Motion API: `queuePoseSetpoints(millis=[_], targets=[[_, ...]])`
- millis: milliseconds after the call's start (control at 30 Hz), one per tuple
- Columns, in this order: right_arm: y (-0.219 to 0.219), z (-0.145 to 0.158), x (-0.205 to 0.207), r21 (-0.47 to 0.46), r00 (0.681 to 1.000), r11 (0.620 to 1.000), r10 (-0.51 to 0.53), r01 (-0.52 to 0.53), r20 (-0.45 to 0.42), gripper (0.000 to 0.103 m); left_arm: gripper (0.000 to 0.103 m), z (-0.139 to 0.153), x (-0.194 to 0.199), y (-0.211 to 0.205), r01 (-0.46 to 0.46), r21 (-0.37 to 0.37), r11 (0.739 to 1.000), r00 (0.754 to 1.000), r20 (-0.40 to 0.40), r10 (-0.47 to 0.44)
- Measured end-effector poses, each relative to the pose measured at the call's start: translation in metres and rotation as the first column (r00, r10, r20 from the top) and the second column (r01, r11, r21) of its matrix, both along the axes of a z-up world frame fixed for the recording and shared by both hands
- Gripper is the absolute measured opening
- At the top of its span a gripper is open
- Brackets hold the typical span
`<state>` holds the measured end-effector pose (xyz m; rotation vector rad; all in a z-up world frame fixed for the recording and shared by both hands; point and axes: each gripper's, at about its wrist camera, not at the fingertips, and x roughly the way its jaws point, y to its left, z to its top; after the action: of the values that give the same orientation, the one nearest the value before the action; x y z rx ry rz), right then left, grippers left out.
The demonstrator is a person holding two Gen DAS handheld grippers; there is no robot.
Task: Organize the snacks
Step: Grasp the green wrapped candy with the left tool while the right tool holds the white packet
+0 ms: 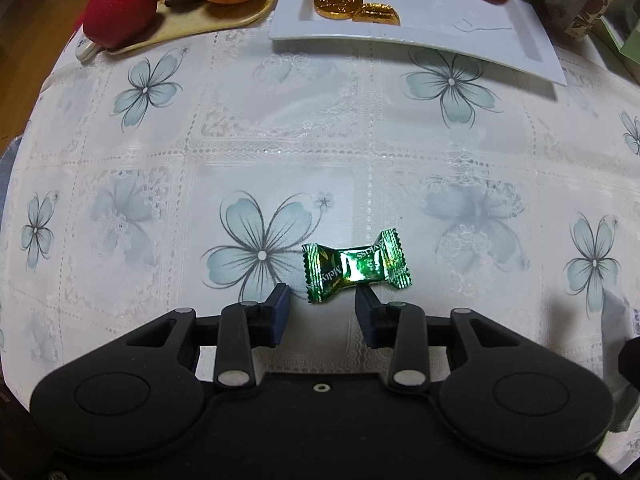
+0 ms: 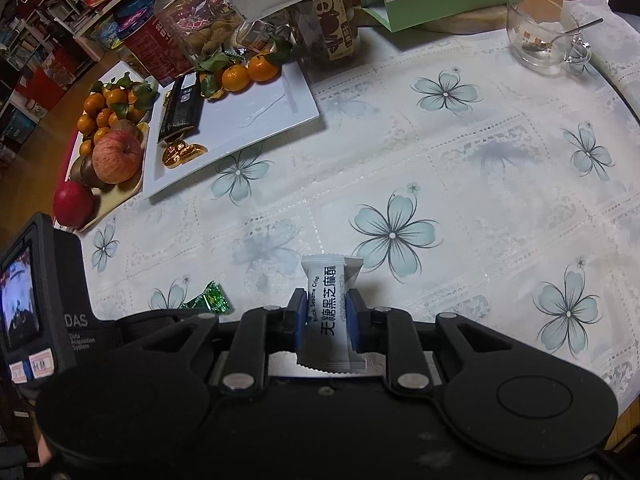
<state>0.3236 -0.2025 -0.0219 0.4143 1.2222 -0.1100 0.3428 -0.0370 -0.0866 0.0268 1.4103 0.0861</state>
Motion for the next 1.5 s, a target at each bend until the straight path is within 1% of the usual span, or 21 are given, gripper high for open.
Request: queuePoseSetpoints(millis=[67,100,200,267,333,367,467,500,567,667,800,900,967,1033,1067,1133,1200,1267,1333,1400,1500], targets=[[-0.002,-0.002,0.001,0.005,1.0,1.0,-0.008,0.008,-0.009,0.023,0.05,0.0,0.001,-0.007,0.041,0.028,0.999,0.999,0.015,-0.042],[-0.004,-0.003,0.002,0.008,1.0,1.0,-0.015,0.015,-0.016,0.023,0.057,-0.002,0.002,-0.012,0.066,0.061,0.996,0.998,0.01,-0.067],[-0.007,-0.004,0.004,0.026,0.999,0.999,-0.033,0.034,-0.029,0.023,0.084,-0.005,0.0,-0.02,0.11,0.184,0.977,0.993,0.03,-0.117],[-0.008,-0.003,0.004,0.036,0.999,0.999,-0.038,0.039,-0.029,0.023,0.092,-0.006,-0.003,-0.019,0.152,0.208,0.966,0.985,0.044,-0.164],[-0.008,-0.002,0.004,0.04,0.999,0.998,-0.038,0.039,-0.023,0.023,0.103,-0.008,-0.003,-0.01,0.146,0.195,0.97,0.986,0.049,-0.158],[-0.008,-0.001,0.004,0.038,0.999,0.999,-0.038,0.039,-0.021,0.023,0.103,-0.009,-0.001,-0.004,0.129,0.173,0.976,0.989,0.047,-0.139],[-0.007,-0.002,0.005,0.035,0.999,0.999,-0.035,0.036,-0.023,0.023,0.103,-0.015,0.006,0.025,0.028,0.014,1.0,1.0,0.005,-0.028],[-0.006,-0.003,0.005,0.035,0.999,0.999,-0.034,0.035,-0.027,0.023,0.103,-0.019,0.009,0.037,-0.025,-0.052,0.998,0.999,-0.023,0.024],[-0.005,-0.005,0.006,0.033,0.999,0.999,-0.031,0.032,-0.034,0.023,0.101,-0.018,0.011,0.049,-0.061,-0.105,0.993,0.998,-0.02,0.059],[-0.004,-0.006,0.006,0.028,0.999,0.999,-0.028,0.029,-0.036,0.023,0.103,-0.021,0.013,0.039,0.009,-0.065,0.998,0.999,-0.042,-0.012],[-0.003,-0.008,0.008,0.028,0.999,0.999,-0.031,0.033,-0.043,0.023,0.103,-0.021,0.009,0.039,0.017,-0.068,0.998,1.0,-0.009,-0.018],[-0.003,-0.009,0.009,0.029,0.998,0.999,-0.03,0.032,-0.049,0.023,0.102,-0.02,0.006,0.036,0.034,-0.074,0.997,0.999,-0.014,-0.035],[-0.003,-0.009,0.009,0.028,0.998,0.999,-0.029,0.031,-0.05,0.023,0.095,-0.017,0.007,0.039,0.015,-0.079,0.997,1.0,-0.005,-0.015],[-0.003,-0.009,0.008,0.029,0.998,0.999,-0.029,0.03,-0.048,0.023,0.076,-0.01,0.008,0.041,0.023,-0.085,0.996,0.999,0.027,-0.021],[-0.003,-0.008,0.008,0.03,0.998,0.999,-0.029,0.031,-0.047,0.023,0.073,-0.008,0.009,0.043,0.045,-0.099,0.994,0.999,0.035,-0.042],[-0.003,-0.008,0.008,0.033,0.998,0.999,-0.033,0.034,-0.048,0.023,0.073,-0.004,0.014,0.041,0.079,-0.138,0.987,0.997,0.035,-0.075],[-0.004,-0.008,0.008,0.034,0.998,0.999,-0.039,0.041,-0.051,0.023,0.071,-0.002,0.018,0.037,0.12,-0.153,0.981,0.993,0.038,-0.116],[-0.005,-0.009,0.009,0.035,0.998,0.998,-0.043,0.045,-0.054,0.023,0.071,0.002,0.018,0.028,0.193,-0.136,0.972,0.98,0.072,-0.185],[-0.006,-0.009,0.009,0.038,0.997,0.998,-0.047,0.049,-0.058,0.023,0.071,0.008,0.016,0.015,0.29,-0.101,0.952,0.954,0.112,-0.278],[-0.007,-0.009,0.01,0.043,0.997,0.998,-0.051,0.053,-0.063,0.023,0.071,0.014,0.015,-0.001,0.412,-0.052,0.91,0.907,0.117,-0.404],[-0.009,-0.011,0.011,0.051,0.995,0.997,-0.06,0.064,-0.076,0.023,0.071,0.01,0.014,-0.013,0.512,0.0,0.859,0.855,0.096,-0.509]])
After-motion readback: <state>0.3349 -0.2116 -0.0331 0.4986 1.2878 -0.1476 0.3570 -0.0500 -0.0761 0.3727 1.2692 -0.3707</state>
